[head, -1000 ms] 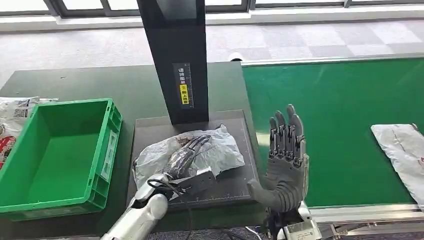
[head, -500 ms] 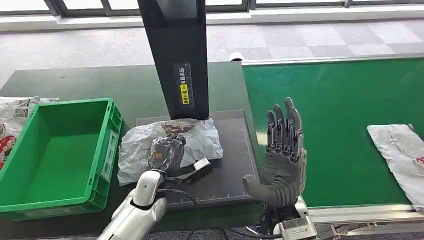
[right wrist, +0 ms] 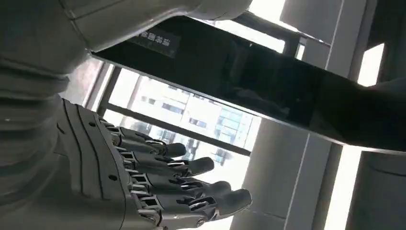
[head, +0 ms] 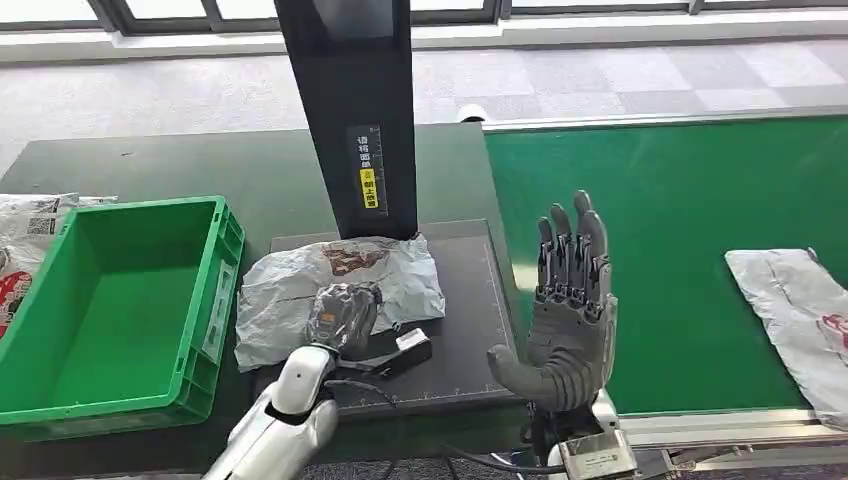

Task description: Moved the parcel from conveyor to table for the left to box.

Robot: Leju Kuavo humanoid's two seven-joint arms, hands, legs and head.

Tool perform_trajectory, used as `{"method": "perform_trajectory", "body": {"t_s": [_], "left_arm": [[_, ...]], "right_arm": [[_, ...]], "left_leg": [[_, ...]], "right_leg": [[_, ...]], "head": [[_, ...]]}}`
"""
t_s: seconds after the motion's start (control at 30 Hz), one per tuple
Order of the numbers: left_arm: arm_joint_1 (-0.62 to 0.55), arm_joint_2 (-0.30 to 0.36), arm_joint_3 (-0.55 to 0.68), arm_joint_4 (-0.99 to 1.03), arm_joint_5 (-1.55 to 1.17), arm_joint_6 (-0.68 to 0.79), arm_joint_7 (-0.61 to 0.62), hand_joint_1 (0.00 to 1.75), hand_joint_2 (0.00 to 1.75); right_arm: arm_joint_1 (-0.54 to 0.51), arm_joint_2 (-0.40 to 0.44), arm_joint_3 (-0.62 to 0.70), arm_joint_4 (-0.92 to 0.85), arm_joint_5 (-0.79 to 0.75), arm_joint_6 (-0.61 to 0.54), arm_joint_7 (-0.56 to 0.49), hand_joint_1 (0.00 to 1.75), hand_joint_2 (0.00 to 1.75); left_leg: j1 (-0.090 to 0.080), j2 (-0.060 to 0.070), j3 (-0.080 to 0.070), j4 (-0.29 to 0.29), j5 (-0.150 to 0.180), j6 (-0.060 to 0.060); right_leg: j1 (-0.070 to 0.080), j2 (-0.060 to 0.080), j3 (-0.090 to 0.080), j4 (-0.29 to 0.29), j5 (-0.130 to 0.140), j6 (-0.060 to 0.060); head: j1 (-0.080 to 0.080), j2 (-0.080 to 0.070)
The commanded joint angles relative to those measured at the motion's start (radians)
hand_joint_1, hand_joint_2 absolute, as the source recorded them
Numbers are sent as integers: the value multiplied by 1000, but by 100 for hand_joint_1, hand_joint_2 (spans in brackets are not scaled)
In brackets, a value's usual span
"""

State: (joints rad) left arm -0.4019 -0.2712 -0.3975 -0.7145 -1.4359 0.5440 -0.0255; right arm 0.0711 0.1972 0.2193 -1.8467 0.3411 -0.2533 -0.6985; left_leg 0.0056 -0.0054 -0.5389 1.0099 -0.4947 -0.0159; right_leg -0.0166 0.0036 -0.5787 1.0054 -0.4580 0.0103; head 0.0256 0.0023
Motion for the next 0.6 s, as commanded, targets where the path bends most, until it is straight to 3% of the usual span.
{"method": "perform_trajectory", "body": {"t_s": [0.03,0.07,0.1,0.4,0.6], "left_arm": [[3,-7,130,-9,140,26,-81,0,175],[-6,-3,142,-4,154,48,-84,0,175],[-16,-3,154,10,177,56,-98,0,0],[-22,0,157,16,182,56,-104,0,0],[-39,-3,188,34,239,149,-143,0,0]], "right_arm": [[-7,-4,-29,20,-3,-23,0,0,175],[-6,-2,-24,21,1,-26,0,0,175],[-7,-2,-22,22,1,-28,0,0,175],[-7,-2,-21,24,2,-29,0,0,175],[-16,-2,-13,37,-4,-34,0,0,175]], "left_leg": [[0,1,0,-1,0,0],[0,1,1,-2,1,0],[0,1,0,-1,0,0],[0,1,0,-1,1,0],[0,0,0,0,0,0]], "right_leg": [[0,0,0,-1,1,-1],[1,1,0,-2,1,-1],[1,1,0,-1,1,-1],[1,0,0,-2,1,-1],[1,0,0,-1,0,-1]], "head": [[0,0],[0,0],[0,0],[0,0],[0,0]]}}
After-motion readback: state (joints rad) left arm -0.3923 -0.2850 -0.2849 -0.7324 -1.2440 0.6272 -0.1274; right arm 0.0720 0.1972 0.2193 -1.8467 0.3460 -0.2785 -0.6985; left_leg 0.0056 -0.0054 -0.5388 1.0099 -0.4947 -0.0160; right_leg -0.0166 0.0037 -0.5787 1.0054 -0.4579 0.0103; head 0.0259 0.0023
